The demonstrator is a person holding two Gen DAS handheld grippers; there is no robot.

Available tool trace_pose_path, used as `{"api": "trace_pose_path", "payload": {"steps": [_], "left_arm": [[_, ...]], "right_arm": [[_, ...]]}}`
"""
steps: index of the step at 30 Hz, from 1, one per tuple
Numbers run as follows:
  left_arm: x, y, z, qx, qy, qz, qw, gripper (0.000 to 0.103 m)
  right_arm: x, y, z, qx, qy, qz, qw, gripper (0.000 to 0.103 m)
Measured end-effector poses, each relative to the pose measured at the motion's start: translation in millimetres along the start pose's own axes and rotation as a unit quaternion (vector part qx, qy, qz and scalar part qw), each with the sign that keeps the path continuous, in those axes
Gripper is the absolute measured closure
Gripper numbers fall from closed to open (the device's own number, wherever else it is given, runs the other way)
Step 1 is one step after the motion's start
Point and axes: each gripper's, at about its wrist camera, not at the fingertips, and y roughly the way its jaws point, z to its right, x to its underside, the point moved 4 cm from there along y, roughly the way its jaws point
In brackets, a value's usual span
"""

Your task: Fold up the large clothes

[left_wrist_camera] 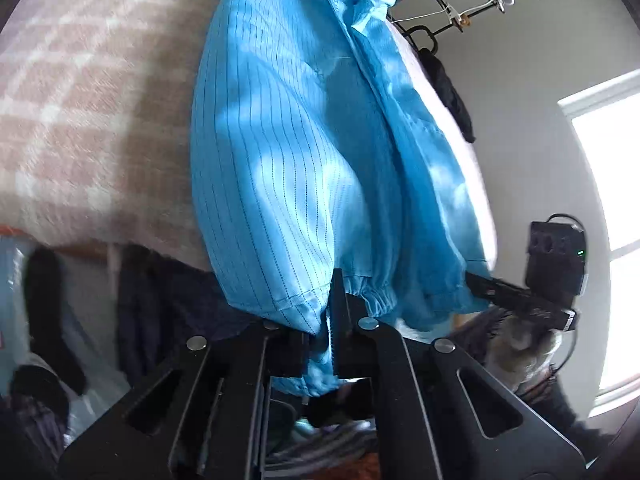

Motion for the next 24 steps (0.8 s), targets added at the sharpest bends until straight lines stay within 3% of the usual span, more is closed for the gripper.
{"api": "trace_pose_path", "payload": {"steps": [1, 2, 4, 6, 9, 11, 13, 14, 15, 24], "left_arm": [[-0.7, 0.5, -5.5, 0.002, -0.012, -0.004, 0.9999, 0.082], [-2.5, 2.0, -12.7, 0.002, -0.028, -0.007, 0.9996, 0.075], [-4.7, 5.6, -25.5, -0.002, -0.056, -0.003, 0.9984, 0.075], [-1.1, 11.3, -31.3, 0.024, -0.086, -0.010, 0.9959, 0.075], [3.3, 19.5, -24.8, 0.030, -0.074, -0.022, 0.9966, 0.075], [5.3, 24.3, -17.5, 0.034, -0.062, -0.026, 0.9972, 0.080], [5.5, 24.8, -10.5, 0.029, -0.050, -0.023, 0.9981, 0.097], [4.2, 22.7, -6.6, 0.026, -0.048, -0.019, 0.9983, 0.098], [3.8, 18.8, -3.0, 0.027, -0.047, -0.014, 0.9984, 0.099], [-11.3, -37.1, 36.4, 0.074, -0.034, 0.038, 0.9959, 0.101]], "right_arm": [[0.5, 2.0, -4.0, 0.006, -0.001, -0.002, 1.000, 0.076], [1.3, 0.5, -5.2, 0.015, -0.002, 0.000, 1.000, 0.070], [0.3, -5.8, 3.6, 0.030, 0.011, -0.001, 0.999, 0.056], [-2.8, -5.1, 13.3, 0.026, 0.039, -0.020, 0.999, 0.056], [-4.8, 8.7, 8.8, 0.074, -0.001, -0.031, 0.997, 0.056], [-0.1, 20.6, 7.5, 0.054, -0.004, -0.047, 0.997, 0.056], [2.8, 31.8, 5.7, 0.033, -0.001, -0.053, 0.998, 0.068], [4.0, 34.8, 8.6, 0.025, 0.001, -0.051, 0.998, 0.079], [5.3, 37.6, 13.3, 0.017, 0.010, -0.053, 0.998, 0.096], [-10.3, 5.8, -0.2, -0.080, 0.067, -0.015, 0.994, 0.099]]}}
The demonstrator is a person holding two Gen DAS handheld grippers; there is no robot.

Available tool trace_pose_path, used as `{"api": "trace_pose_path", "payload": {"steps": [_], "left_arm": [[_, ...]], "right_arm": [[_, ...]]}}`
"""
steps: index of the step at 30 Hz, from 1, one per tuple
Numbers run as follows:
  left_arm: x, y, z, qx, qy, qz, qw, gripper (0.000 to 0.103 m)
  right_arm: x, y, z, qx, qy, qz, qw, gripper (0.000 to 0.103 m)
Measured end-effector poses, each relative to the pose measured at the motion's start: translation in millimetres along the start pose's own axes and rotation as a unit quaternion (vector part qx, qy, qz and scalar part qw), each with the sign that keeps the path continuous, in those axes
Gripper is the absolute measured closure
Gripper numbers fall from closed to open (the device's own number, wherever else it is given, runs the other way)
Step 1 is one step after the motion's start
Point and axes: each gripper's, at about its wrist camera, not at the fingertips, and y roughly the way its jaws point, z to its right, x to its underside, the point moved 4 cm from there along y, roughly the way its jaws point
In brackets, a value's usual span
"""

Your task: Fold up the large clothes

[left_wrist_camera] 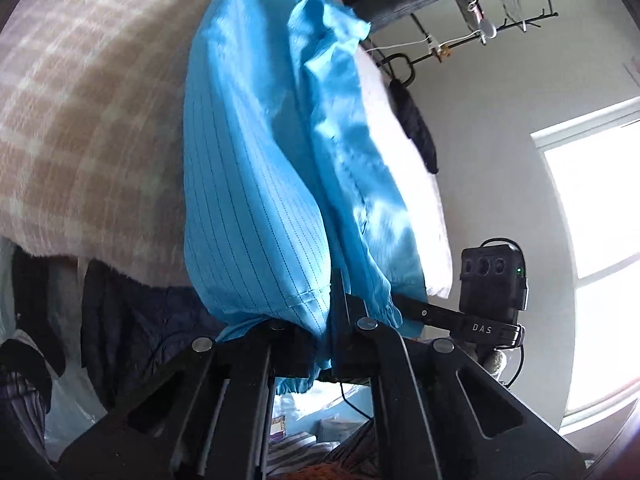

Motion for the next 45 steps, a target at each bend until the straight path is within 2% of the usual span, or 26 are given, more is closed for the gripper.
{"api": "trace_pose_path", "payload": {"steps": [6, 11, 14, 19, 28, 34, 39, 42, 44, 45], "left_arm": [[-26.5, 4.2, 1.6, 0.036, -0.042, 0.005, 0.9985, 0.102], [-58.1, 11.1, 12.4, 0.046, -0.048, 0.005, 0.9978, 0.102], [-85.5, 16.3, 17.0, 0.046, -0.050, 0.010, 0.9976, 0.102], [-128.0, 28.9, 13.2, 0.035, -0.058, 0.021, 0.9975, 0.102], [-184.9, 69.2, -18.5, -0.008, -0.088, 0.016, 0.9960, 0.102], [-203.6, 85.1, -37.4, -0.016, -0.111, 0.011, 0.9936, 0.102], [-219.7, 87.3, -29.1, -0.029, -0.094, 0.020, 0.9950, 0.101], [-229.3, 85.7, -18.4, -0.031, -0.068, 0.025, 0.9969, 0.085], [-234.7, 83.3, -17.5, -0.023, -0.073, 0.032, 0.9966, 0.058], [-236.9, 82.1, -19.7, -0.020, -0.083, 0.038, 0.9957, 0.053]], "right_arm": [[-16.7, -23.8, -4.0, -0.031, 0.036, 0.017, 0.999, 0.100], [-52.0, -40.1, -7.6, -0.052, 0.073, 0.046, 0.995, 0.100], [-72.4, -43.1, -8.6, -0.048, 0.082, 0.058, 0.994, 0.100], [-115.8, -36.8, -2.8, -0.035, 0.097, 0.069, 0.992, 0.100], [-184.1, 2.5, 23.5, -0.017, 0.144, 0.054, 0.988, 0.100], [-208.6, 17.8, 35.4, -0.013, 0.152, 0.047, 0.987, 0.100], [-216.5, 16.9, 41.6, -0.027, 0.165, 0.047, 0.985, 0.096], [-219.8, 14.4, 47.7, -0.045, 0.180, 0.047, 0.982, 0.096], [-221.0, 13.4, 55.4, -0.057, 0.198, 0.044, 0.977, 0.092], [-220.7, 12.4, 59.6, -0.062, 0.208, 0.045, 0.975, 0.085]]}}
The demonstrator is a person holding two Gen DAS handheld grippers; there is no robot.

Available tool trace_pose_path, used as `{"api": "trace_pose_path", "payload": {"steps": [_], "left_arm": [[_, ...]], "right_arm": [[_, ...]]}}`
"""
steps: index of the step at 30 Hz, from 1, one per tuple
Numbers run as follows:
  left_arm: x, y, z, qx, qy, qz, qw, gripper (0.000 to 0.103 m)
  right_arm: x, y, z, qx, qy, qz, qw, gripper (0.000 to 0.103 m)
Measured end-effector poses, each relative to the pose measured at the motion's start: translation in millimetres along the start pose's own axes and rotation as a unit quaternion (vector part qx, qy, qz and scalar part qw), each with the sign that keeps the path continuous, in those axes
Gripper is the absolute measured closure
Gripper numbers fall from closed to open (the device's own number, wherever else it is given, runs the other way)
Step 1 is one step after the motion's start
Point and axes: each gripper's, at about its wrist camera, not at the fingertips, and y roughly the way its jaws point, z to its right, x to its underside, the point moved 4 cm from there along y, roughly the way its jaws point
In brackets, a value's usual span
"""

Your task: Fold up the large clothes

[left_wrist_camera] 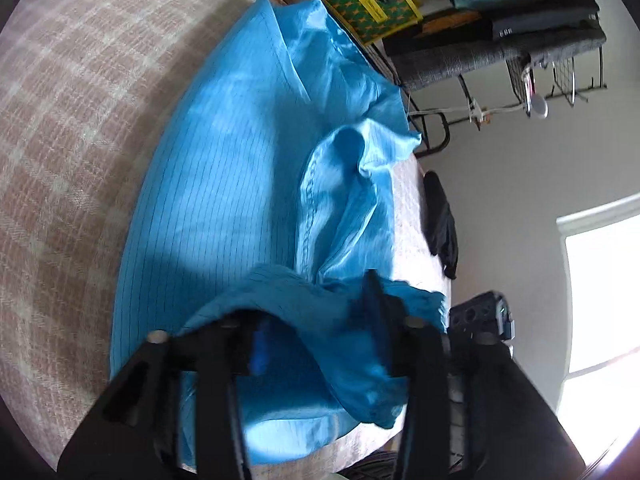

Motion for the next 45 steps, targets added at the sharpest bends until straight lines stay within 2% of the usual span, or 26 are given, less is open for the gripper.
{"api": "trace_pose_path", "payload": {"steps": [1, 3, 4, 6, 9, 10, 12, 15, 17, 19, 21, 23, 25, 27, 29, 32, 35, 40, 41, 45], "left_arm": [[-2.6, -1.2, -2.4, 0.000, -0.009, 0.005, 0.9999, 0.051], [-8.8, -5.4, -4.9, 0.011, -0.021, 0.015, 0.9996, 0.051], [-11.8, -8.8, -5.3, 0.014, -0.025, 0.021, 0.9994, 0.051], [-16.3, -16.6, -4.0, 0.019, -0.021, 0.032, 0.9991, 0.051], [-19.6, -31.9, 0.9, 0.005, 0.008, 0.057, 0.9983, 0.051], [-19.4, -36.0, 1.6, -0.005, 0.019, 0.063, 0.9978, 0.051], [-16.4, -40.1, -1.2, -0.028, 0.041, 0.068, 0.9965, 0.051], [-12.3, -38.2, -10.0, -0.063, 0.062, 0.067, 0.9938, 0.051], [-7.9, -32.9, -17.7, -0.079, 0.068, 0.055, 0.9930, 0.051], [-3.7, -31.8, -21.1, -0.077, 0.066, 0.047, 0.9938, 0.051], [-1.1, -33.9, -22.0, -0.083, 0.075, 0.044, 0.9928, 0.051], [1.9, -38.1, -21.8, -0.102, 0.089, 0.051, 0.9895, 0.051], [7.3, -46.7, -21.2, -0.111, 0.082, 0.067, 0.9882, 0.051], [20.8, -58.8, -15.6, -0.097, 0.076, 0.074, 0.9896, 0.051], [38.5, -73.5, -10.8, -0.101, 0.083, 0.096, 0.9868, 0.051], [67.7, -81.6, -15.5, -0.092, 0.076, 0.114, 0.9862, 0.051], [89.9, -66.3, -14.9, -0.093, 0.094, 0.104, 0.9858, 0.051], [107.7, -26.6, -20.1, -0.112, 0.113, 0.059, 0.9855, 0.053], [108.7, -21.1, -21.7, -0.115, 0.116, 0.052, 0.9852, 0.054], [109.8, -7.2, -21.4, -0.137, 0.137, 0.046, 0.9800, 0.054]], "right_arm": [[-1.4, -1.3, 2.9, -0.004, 0.008, 0.001, 1.000, 0.075], [-1.1, -5.7, 6.7, -0.010, 0.013, 0.000, 1.000, 0.062], [-0.7, -8.3, 7.4, -0.013, 0.012, 0.002, 1.000, 0.058], [0.9, -14.6, 7.2, -0.016, 0.002, 0.002, 1.000, 0.058], [3.3, -25.4, 0.2, -0.028, -0.027, -0.001, 0.999, 0.055], [4.2, -30.0, -2.4, -0.036, -0.037, -0.002, 0.999, 0.048], [4.1, -39.1, -9.1, -0.058, -0.052, -0.001, 0.997, 0.043], [4.8, -56.7, -15.2, -0.073, -0.079, 0.013, 0.994, 0.043], [7.2, -60.5, -15.7, -0.083, -0.086, 0.003, 0.993, 0.043], [9.4, -66.2, -15.2, -0.046, -0.103, 0.025, 0.993, 0.042], [15.2, -67.1, -23.9, -0.006, -0.147, 0.037, 0.988, 0.045], [25.3, -63.7, -39.9, 0.030, -0.203, 0.047, 0.978, 0.054], [36.2, -52.6, -60.4, 0.062, -0.260, 0.045, 0.963, 0.056], [43.8, -33.6, -85.2, 0.073, -0.308, 0.023, 0.948, 0.056], [43.7, -8.8, -111.1, 0.084, -0.345, -0.005, 0.935, 0.055], [29.3, 37.1, -135.5, 0.098, -0.358, -0.070, 0.926, 0.054], [16.8, 83.4, -145.9, 0.139, -0.362, -0.143, 0.911, 0.054], [11.3, 111.5, -126.6, 0.219, -0.368, -0.204, 0.881, 0.054], [14.0, 112.8, -119.4, 0.219, -0.359, -0.224, 0.879, 0.054], [32.3, 109.6, -110.5, 0.168, -0.339, -0.291, 0.879, 0.053]]}}
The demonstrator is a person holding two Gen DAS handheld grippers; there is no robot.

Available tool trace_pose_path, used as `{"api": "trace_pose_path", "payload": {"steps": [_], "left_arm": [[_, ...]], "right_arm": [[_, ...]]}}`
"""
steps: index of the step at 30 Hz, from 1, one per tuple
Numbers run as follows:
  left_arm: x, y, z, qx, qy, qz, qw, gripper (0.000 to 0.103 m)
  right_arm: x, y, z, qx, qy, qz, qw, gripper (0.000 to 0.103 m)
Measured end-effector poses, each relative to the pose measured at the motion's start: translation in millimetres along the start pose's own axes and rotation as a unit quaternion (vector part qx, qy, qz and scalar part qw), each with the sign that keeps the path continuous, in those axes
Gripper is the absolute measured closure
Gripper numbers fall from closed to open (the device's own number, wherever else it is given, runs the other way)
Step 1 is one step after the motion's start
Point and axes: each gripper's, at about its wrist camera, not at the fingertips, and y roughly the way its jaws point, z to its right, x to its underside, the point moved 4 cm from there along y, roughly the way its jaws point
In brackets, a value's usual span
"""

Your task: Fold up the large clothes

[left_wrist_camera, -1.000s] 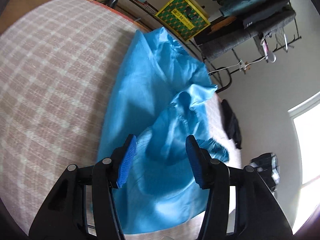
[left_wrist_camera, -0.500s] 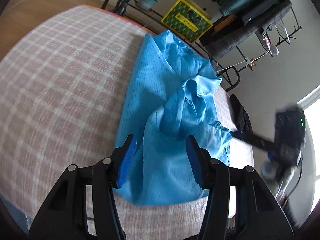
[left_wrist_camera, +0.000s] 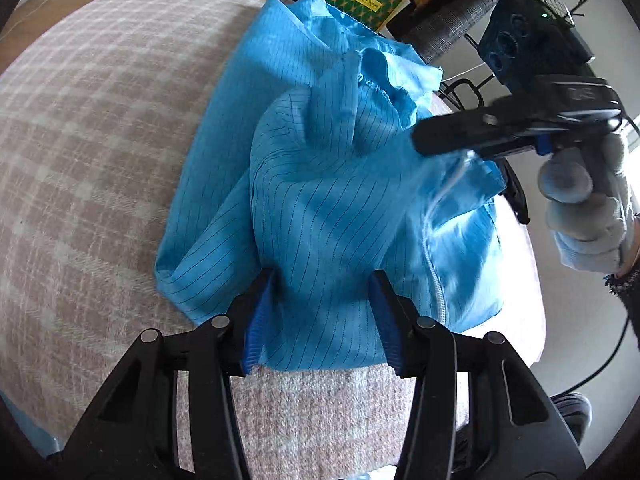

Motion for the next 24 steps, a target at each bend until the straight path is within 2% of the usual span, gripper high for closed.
{"api": "trace_pose_path", "payload": {"steps": [3, 6, 10, 11, 12, 13, 14, 17, 18, 21, 24], "left_arm": [[1.3, 0.2, 2.7, -0.014, 0.018, 0.007, 0.9997, 0.054], [3.9, 4.6, 4.3, -0.021, 0.027, 0.008, 0.9994, 0.054], [2.2, 5.6, 5.4, -0.020, 0.024, 0.016, 0.9994, 0.055], [1.5, 5.6, 6.2, -0.021, 0.026, 0.017, 0.9993, 0.055], [1.5, 4.8, 5.8, -0.022, 0.027, 0.017, 0.9992, 0.055], [1.0, 2.7, 4.5, -0.018, 0.023, 0.018, 0.9994, 0.055], [0.4, -0.3, 2.7, -0.014, 0.018, 0.018, 0.9996, 0.055], [-4.3, -13.8, -3.0, -0.012, 0.007, 0.035, 0.9993, 0.055], [-6.7, -17.1, -5.3, -0.014, 0.004, 0.040, 0.9991, 0.054], [-11.8, -21.2, -10.1, -0.009, -0.006, 0.044, 0.9990, 0.055], [-15.6, -26.5, -15.7, -0.016, -0.010, 0.051, 0.9985, 0.054]], "right_arm": [[14.7, 4.6, -12.0, -0.039, -0.022, -0.020, 0.999, 0.052], [22.0, 11.7, -23.1, -0.052, -0.051, -0.030, 0.997, 0.052], [1.6, 34.1, -20.4, -0.075, -0.021, -0.020, 0.997, 0.052], [-1.2, 40.4, -19.7, -0.068, -0.023, -0.019, 0.997, 0.052], [-6.1, 46.3, -21.2, -0.065, -0.027, -0.018, 0.997, 0.064], [-8.1, 51.9, -25.1, -0.056, -0.036, -0.017, 0.998, 0.091], [-10.5, 54.9, -30.5, -0.036, -0.052, -0.017, 0.998, 0.099], [-22.2, 34.3, -45.1, 0.042, -0.113, 0.026, 0.992, 0.101], [-27.1, 26.2, -44.9, 0.053, -0.126, 0.043, 0.990, 0.101], [-45.7, 10.3, -43.4, 0.064, -0.135, 0.094, 0.984, 0.101], [-57.3, 13.8, -29.3, 0.059, -0.123, 0.109, 0.985, 0.101]]}}
